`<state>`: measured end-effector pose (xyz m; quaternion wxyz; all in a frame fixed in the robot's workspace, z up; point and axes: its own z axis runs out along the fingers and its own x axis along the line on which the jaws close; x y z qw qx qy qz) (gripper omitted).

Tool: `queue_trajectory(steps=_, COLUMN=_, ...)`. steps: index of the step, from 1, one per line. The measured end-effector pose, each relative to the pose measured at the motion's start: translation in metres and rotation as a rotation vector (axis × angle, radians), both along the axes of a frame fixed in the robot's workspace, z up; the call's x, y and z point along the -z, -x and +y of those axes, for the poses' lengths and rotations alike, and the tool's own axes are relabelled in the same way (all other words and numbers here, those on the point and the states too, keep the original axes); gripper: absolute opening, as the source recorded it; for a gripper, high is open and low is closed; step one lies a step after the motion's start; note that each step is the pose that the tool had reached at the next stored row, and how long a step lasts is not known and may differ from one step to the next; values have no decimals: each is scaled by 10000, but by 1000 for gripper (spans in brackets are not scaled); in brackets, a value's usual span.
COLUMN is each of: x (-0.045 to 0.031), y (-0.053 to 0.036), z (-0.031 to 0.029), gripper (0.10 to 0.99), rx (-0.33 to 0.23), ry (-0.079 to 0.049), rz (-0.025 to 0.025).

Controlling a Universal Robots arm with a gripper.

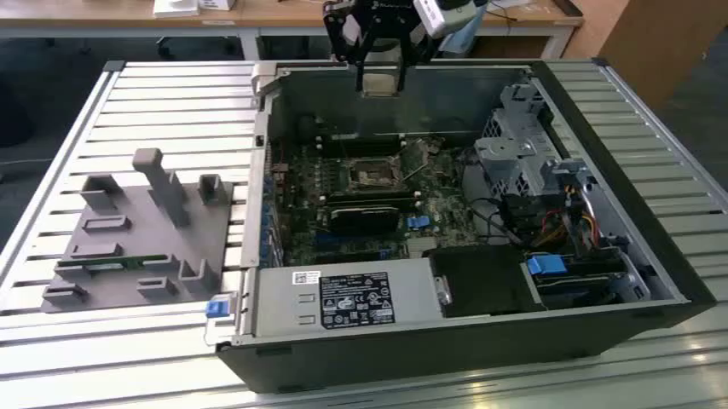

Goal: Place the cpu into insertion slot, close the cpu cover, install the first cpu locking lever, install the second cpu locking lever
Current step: 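Place the cpu into insertion slot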

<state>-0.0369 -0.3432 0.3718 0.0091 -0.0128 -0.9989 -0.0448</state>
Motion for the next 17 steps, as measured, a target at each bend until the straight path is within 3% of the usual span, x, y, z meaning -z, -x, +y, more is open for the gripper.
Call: queue_trajectory(steps=17, x=1, y=3, z=0, gripper=541, rx=401, ry=1, rz=0)
